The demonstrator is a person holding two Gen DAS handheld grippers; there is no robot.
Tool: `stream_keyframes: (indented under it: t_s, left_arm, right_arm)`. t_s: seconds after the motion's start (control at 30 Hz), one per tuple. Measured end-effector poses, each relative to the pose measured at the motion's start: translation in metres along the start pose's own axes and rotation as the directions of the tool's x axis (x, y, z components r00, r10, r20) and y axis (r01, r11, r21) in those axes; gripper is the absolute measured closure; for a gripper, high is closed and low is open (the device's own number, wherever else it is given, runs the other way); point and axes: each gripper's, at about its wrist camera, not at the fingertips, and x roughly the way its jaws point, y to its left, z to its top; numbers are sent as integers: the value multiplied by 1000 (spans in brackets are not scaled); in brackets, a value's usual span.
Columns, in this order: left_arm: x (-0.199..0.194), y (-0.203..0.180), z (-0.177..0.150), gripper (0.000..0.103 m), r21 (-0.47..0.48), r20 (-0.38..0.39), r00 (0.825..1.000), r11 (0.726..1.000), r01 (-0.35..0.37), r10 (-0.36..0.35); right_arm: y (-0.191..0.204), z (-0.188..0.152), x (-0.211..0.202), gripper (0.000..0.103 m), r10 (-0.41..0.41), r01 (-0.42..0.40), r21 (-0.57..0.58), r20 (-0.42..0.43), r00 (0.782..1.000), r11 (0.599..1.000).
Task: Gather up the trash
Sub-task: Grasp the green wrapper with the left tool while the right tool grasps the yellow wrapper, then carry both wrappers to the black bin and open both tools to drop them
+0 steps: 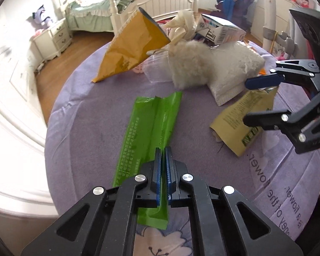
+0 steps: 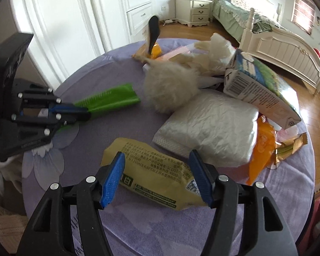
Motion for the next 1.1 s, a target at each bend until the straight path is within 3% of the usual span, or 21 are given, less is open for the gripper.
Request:
stream_keyframes:
  t_s: [0.1,0.13,0.17,0.33,0.4,0.53,0.7,0.77,0.8,0.83,1.0,1.1]
  left_arm:
    - [-2,2,-3,98,-5,-2,1000,1000,-2,2]
    - [-3,1,-3,98,-10,-2,1000,1000,-1,1]
    - [-4,2,-3,98,-12,-1,1000,1000,-4,4]
    - [-16,1,-3,98,-31,25,1000,1000,-1,2]
    - [-21,-2,-4,98,-30,33,999,1000,7,-6]
    - [-27,-7,-4,98,-24,34,999,999,22,-21]
    - [-31,-12,-7,98,-44,36,999,999,21,-20]
    - [-35,-14,-10,98,-61,39,999,998,18,-16]
    - [-36,-15,-11,98,-66,37,999,998,13,-10]
    - [-39,-16,-11,98,-69,36,999,998,3,-1]
    - [-49,-25,-7,98,-61,48,998,998,-35,38]
    - [-53,-34,0,98,-50,66,996,997,-52,55]
  right_arm:
    - [3,-4,-2,36,12,-14,-61,-29,1000,998]
    - [3,-5,-2,24,27,-31,-70,-51,998,997]
    - [1,-7,-4,19,50,-54,-59,-67,996,997]
    - [-21,-18,-30,18,114,-113,57,-16,993,992]
    - [-29,-24,-38,18,140,-139,50,-2,990,989]
    - [-35,-26,-39,18,129,-133,-89,-47,991,987]
    - [-23,-3,-25,18,249,-274,-239,-127,960,932]
    - [-11,-1,-13,31,254,-302,-308,-187,949,902]
    - [-9,1,-3,59,216,-281,-330,-219,952,901]
    - [-6,1,1,68,191,-263,-341,-230,954,902]
    - [-5,-7,-20,89,120,-171,-326,-169,978,930]
    - [-10,-18,-38,90,101,-131,-265,-122,987,955]
